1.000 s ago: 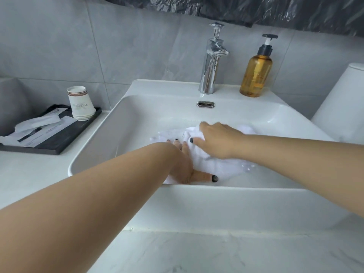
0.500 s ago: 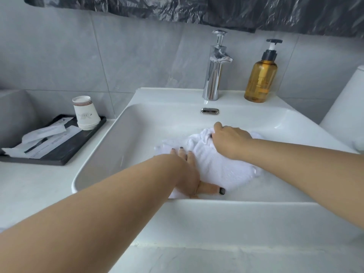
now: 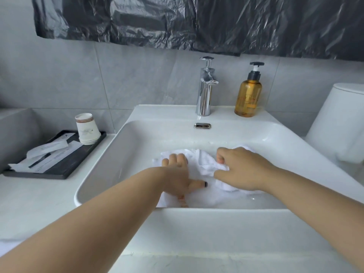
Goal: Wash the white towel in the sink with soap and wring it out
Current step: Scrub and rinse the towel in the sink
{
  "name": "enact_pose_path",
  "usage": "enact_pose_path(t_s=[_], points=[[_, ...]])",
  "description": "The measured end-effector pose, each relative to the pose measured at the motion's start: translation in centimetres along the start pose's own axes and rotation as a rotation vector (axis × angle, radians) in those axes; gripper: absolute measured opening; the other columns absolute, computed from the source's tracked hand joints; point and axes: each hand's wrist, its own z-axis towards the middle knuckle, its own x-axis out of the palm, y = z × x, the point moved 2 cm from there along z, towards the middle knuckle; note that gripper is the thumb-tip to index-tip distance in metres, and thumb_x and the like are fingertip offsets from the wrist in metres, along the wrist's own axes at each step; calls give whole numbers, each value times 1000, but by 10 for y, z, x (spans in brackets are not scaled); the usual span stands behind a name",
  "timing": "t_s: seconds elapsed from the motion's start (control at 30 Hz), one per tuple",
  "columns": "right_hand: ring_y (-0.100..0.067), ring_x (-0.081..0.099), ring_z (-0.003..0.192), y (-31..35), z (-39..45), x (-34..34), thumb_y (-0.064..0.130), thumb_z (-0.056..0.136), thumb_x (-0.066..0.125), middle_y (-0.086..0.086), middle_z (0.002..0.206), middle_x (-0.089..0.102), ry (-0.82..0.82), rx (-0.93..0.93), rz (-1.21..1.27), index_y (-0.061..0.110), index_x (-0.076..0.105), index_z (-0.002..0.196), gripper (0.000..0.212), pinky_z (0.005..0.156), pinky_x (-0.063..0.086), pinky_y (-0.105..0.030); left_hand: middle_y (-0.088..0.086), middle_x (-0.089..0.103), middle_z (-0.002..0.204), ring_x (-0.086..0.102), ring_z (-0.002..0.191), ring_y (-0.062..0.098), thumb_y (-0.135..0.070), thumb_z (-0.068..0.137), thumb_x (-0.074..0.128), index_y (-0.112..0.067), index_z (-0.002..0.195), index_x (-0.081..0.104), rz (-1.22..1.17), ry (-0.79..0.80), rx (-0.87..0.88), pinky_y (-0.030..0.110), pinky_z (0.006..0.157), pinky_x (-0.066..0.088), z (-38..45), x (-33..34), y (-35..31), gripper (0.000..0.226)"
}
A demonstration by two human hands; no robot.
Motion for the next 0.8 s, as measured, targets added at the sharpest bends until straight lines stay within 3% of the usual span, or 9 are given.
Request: enact_pose_path(t_s=[0.07, 0.13, 0.3, 0.37, 0.47, 0.53, 0.63, 0.7, 0.8], points=[[-30, 55, 85, -8, 1, -13, 37, 86, 52, 0, 81, 56, -250, 61, 78, 23, 49, 85, 14, 66, 41, -35, 5, 27, 138, 30, 128, 24, -71, 89, 48, -11, 140, 25, -110, -146, -47, 40, 109, 30, 4, -2, 2, 83], [-30, 55, 81, -19, -2, -23, 30, 86, 51, -1, 78, 59, -454, 162, 301, 21, 52, 81, 11, 67, 45, -37, 5, 30, 139, 32, 130, 25, -63, 91, 53, -10, 139, 24, -174, -193, -101, 41, 109, 33, 4, -4, 7, 77], [-31, 51, 79, -33, -14, -29, 25, 92, 44, -4, 75, 55, -641, 259, 551, 18, 49, 76, 18, 71, 45, -42, 15, 50, 132, 50, 120, 32, -38, 91, 66, -4, 133, 25, -323, -193, -134, 36, 94, 42, 6, -11, 15, 68], [-34, 49, 77, -31, -23, -24, 30, 97, 40, -5, 69, 52, -634, 245, 547, 16, 41, 68, 32, 69, 43, -43, 14, 58, 126, 56, 108, 29, -32, 88, 72, -6, 134, 26, -436, -214, -134, 34, 85, 45, 6, -12, 15, 70], [-32, 49, 74, -28, -32, -15, 41, 100, 38, -2, 64, 50, -447, 231, 417, 14, 38, 62, 47, 61, 36, -37, 7, 64, 113, 59, 99, 22, -29, 81, 77, -6, 132, 36, -447, -247, -176, 30, 78, 46, 1, -18, 16, 69], [-28, 48, 72, -28, -33, -11, 41, 100, 40, 1, 65, 47, -315, 235, 356, 13, 37, 61, 48, 58, 32, -34, 4, 61, 99, 58, 91, 22, -36, 81, 75, -7, 114, 49, -335, -245, -225, 29, 68, 46, -5, -23, 14, 50], [-26, 49, 75, -31, -35, -8, 39, 99, 42, 2, 69, 48, -257, 257, 340, 15, 37, 62, 45, 59, 33, -32, 0, 51, 72, 48, 70, 20, -35, 87, 66, -6, 93, 63, -241, -209, -263, 26, 53, 34, -11, -23, 8, 30], [-25, 52, 77, -34, -35, -5, 37, 98, 42, 3, 71, 49, -254, 281, 317, 16, 38, 62, 42, 62, 36, -32, -2, 57, 73, 52, 74, 21, -31, 87, 65, -12, 93, 71, -252, -264, -237, 26, 56, 39, -11, -22, 7, 21], [-23, 51, 74, -38, -36, -6, 34, 96, 44, 4, 71, 49, -255, 339, 297, 18, 39, 63, 37, 57, 34, -30, 3, 63, 100, 57, 92, 23, -26, 90, 63, -21, 88, 66, -310, -526, -140, 30, 77, 49, -15, -28, 4, 6]])
